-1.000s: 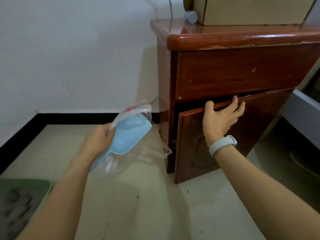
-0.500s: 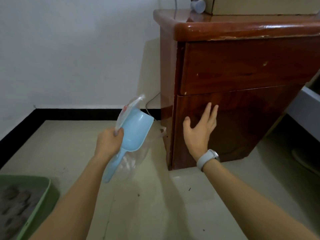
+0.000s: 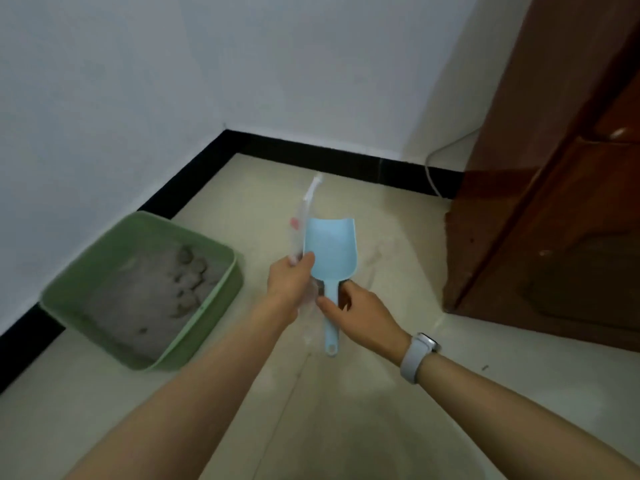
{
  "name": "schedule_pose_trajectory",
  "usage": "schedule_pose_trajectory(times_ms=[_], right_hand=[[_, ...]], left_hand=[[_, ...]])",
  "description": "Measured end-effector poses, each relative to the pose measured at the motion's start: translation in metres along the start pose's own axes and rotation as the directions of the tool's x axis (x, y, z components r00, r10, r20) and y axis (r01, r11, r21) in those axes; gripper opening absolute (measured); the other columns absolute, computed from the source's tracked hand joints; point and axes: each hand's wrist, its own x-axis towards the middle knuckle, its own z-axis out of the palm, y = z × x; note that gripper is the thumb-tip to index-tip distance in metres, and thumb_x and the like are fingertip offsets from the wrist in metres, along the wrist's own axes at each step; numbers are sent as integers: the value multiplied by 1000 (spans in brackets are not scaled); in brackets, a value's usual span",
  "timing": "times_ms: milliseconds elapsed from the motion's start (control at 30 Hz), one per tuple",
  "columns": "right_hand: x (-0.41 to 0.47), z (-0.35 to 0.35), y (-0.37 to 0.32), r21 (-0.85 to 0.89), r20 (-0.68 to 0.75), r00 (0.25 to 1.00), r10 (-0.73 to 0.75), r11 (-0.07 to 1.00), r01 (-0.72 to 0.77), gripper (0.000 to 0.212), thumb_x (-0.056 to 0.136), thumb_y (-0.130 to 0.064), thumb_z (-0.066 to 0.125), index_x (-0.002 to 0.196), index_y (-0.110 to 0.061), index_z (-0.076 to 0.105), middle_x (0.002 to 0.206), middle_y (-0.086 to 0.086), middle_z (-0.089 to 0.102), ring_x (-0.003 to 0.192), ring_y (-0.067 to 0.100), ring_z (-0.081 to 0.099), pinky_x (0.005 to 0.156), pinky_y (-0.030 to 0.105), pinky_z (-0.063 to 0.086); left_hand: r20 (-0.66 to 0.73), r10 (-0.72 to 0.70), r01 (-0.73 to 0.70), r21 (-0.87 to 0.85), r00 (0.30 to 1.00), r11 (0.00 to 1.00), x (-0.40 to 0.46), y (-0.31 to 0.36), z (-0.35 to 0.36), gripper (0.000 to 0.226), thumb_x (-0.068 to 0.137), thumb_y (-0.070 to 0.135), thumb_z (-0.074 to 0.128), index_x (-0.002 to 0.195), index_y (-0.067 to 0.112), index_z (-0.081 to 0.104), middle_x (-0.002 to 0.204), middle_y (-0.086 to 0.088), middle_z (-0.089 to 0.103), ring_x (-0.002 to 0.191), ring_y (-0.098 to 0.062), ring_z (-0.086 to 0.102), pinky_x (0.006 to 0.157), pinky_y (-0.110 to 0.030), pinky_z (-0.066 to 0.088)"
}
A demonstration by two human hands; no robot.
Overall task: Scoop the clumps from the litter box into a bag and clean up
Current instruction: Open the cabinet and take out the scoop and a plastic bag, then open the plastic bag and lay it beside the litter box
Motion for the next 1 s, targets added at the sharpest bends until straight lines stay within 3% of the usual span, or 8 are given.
schedule_pose_trajectory(times_ms=[100, 200, 367, 467, 667, 767, 867, 1000], right_hand=[[18, 26, -6, 186, 42, 997, 61, 980, -67, 13, 89, -24, 51, 90, -12, 52, 84, 1, 59, 72, 13, 56, 61, 22, 42], [28, 39, 1, 323, 35, 987, 154, 933, -157, 7, 90, -13, 46, 91, -7, 47, 78, 7, 56, 59, 12, 53, 54, 21, 44], [29, 55, 47, -4, -18, 972, 234, 972, -234, 15, 92, -18, 46, 94, -4, 48, 80, 8, 54, 77, 30, 52, 63, 29, 34], [21, 79, 75, -105, -22, 931, 364, 925, -364, 38, 93, -32, 49, 110, 1, 47, 100, 18, 61, 92, 37, 58, 68, 34, 42], [40, 114, 97, -146, -31, 898, 438, 887, -438, 25, 95, -24, 45, 105, -2, 40, 93, 18, 59, 75, 30, 54, 63, 33, 40], [54, 126, 95, -236, -82, 880, 468, 849, -473, 29, 92, -20, 48, 108, 4, 46, 102, 20, 54, 94, 36, 55, 69, 33, 37], [64, 125, 76, -441, -238, 877, 418, 757, -481, 41, 90, -21, 48, 126, -2, 42, 128, 20, 42, 120, 37, 40, 93, 42, 35], [89, 98, 21, -299, -158, 986, 54, 949, -99, 62, 85, -27, 48, 140, -9, 28, 143, 13, 30, 130, 31, 33, 104, 43, 29]], left_hand=[[-36, 17, -19, -58, 999, 998, 1, 0, -25, 20, 94, 20, 50, 80, 13, 63, 75, -9, 69, 65, -20, 66, 63, -35, 58], [-40, 80, -78, 34, 996, 996, 7, -5, -56, 21, 98, 20, 44, 95, 9, 62, 84, -11, 64, 64, -20, 60, 63, -35, 52], [13, 141, -122, 593, 990, 796, 19, -47, -116, 28, 94, 18, 45, 73, 7, 60, 79, -17, 65, 78, -30, 62, 63, -30, 39], [6, 130, -95, 716, 991, 691, 24, -83, -139, 25, 94, 20, 47, 87, 2, 64, 90, -19, 66, 89, -32, 61, 63, -29, 34], [-136, 102, -30, 449, 986, 893, 31, -130, -160, 24, 93, 14, 47, 82, -1, 63, 72, -5, 65, 76, -27, 63, 72, -32, 47], [-152, 69, -22, 287, 986, 958, 36, -137, -167, 23, 95, 15, 45, 83, 0, 59, 74, -10, 65, 69, -22, 63, 70, -30, 49], [-106, 10, -1, 89, 994, 996, 38, -131, -173, 24, 98, 14, 42, 79, 7, 55, 68, -6, 61, 61, -14, 60, 62, -23, 48], [-67, -108, 98, -136, 992, 986, 47, -112, -189, 29, 98, 17, 43, 73, 13, 58, 76, -10, 61, 77, -24, 58, 78, -34, 48]])
